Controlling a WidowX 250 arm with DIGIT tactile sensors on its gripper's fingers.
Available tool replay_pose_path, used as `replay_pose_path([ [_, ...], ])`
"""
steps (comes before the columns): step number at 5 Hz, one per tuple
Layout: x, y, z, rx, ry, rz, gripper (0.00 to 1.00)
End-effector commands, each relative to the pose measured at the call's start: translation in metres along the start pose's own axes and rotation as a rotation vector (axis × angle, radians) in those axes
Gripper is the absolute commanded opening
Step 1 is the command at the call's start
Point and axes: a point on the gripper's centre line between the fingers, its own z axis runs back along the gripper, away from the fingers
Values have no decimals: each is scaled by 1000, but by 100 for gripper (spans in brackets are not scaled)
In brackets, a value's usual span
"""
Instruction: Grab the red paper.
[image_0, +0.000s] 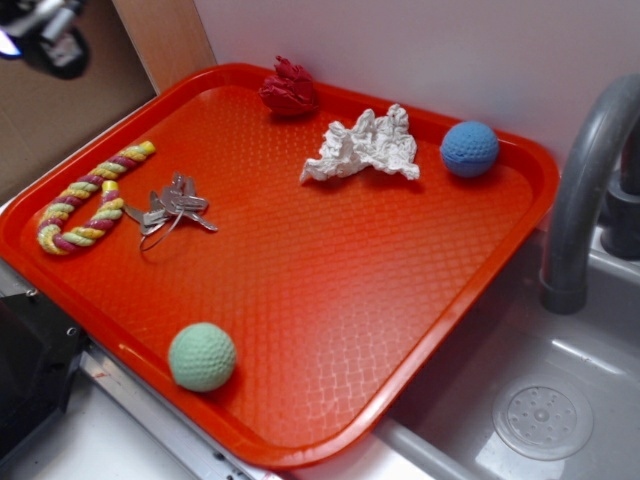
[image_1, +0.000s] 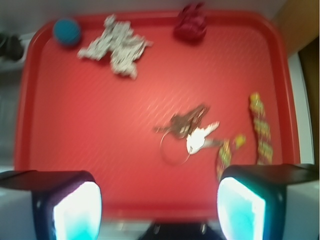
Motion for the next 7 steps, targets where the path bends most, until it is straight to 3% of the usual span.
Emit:
replay_pose_path([
  [1, 68, 41, -50, 21, -119, 116, 100],
  [2, 101, 54, -70, 6, -168, 125, 100],
  [3, 123, 59, -92, -99, -185, 138, 100],
  [4, 137, 55, -112, -113, -161, 132, 100],
  [5, 159, 56, -138, -161, -133, 123, 100],
  [7, 164, 25, -181, -189, -44, -7, 100],
])
